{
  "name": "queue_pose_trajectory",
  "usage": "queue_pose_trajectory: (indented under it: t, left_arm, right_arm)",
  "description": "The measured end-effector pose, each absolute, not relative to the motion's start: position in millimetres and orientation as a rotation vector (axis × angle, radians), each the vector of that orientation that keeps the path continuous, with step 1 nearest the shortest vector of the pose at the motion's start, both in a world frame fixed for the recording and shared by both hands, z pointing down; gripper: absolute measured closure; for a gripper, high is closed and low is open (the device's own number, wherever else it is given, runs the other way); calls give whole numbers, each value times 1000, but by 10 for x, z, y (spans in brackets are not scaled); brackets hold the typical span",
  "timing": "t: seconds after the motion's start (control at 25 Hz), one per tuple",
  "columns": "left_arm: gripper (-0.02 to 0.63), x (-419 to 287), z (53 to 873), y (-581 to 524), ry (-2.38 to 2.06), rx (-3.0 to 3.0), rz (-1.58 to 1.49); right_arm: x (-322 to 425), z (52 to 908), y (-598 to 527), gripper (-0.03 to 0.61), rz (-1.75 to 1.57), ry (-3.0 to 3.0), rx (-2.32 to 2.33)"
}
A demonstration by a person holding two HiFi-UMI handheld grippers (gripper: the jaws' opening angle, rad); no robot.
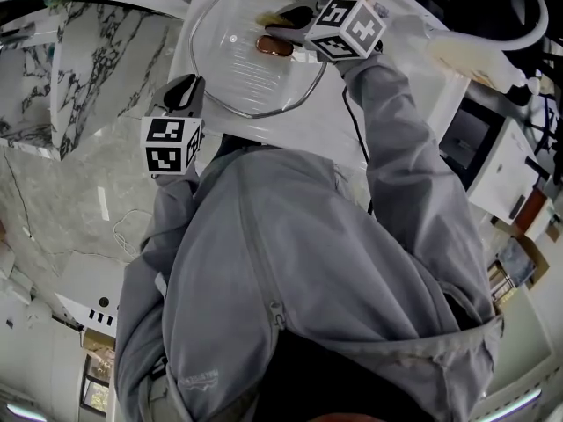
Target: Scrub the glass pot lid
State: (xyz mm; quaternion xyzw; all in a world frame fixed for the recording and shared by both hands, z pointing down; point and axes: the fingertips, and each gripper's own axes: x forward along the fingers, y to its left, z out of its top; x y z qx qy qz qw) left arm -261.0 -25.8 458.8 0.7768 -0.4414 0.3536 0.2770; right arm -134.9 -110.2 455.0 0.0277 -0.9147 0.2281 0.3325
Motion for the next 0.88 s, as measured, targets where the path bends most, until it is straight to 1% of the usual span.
queue_pose_trajectory:
  t: [0.08, 0.36, 0.72, 0.88]
  left_arm:
    - [566, -2604, 4584, -257, -1189, 2090, 956]
    - [566, -2590, 4585, -254, -1198, 2105, 970]
    - [566, -2564, 4579, -247, -1203, 2108, 990]
    - [566, -2566, 4580, -246, -1205, 2106, 992]
  right_arm:
    - [-1335, 4466, -1039, 531, 622, -2404, 58]
    - [-1269, 4295, -876, 531, 523, -2414, 89]
    - [-1403, 4173, -265, 532, 174, -2387, 79]
    - [-1459, 4326, -96, 532, 119, -2371, 144]
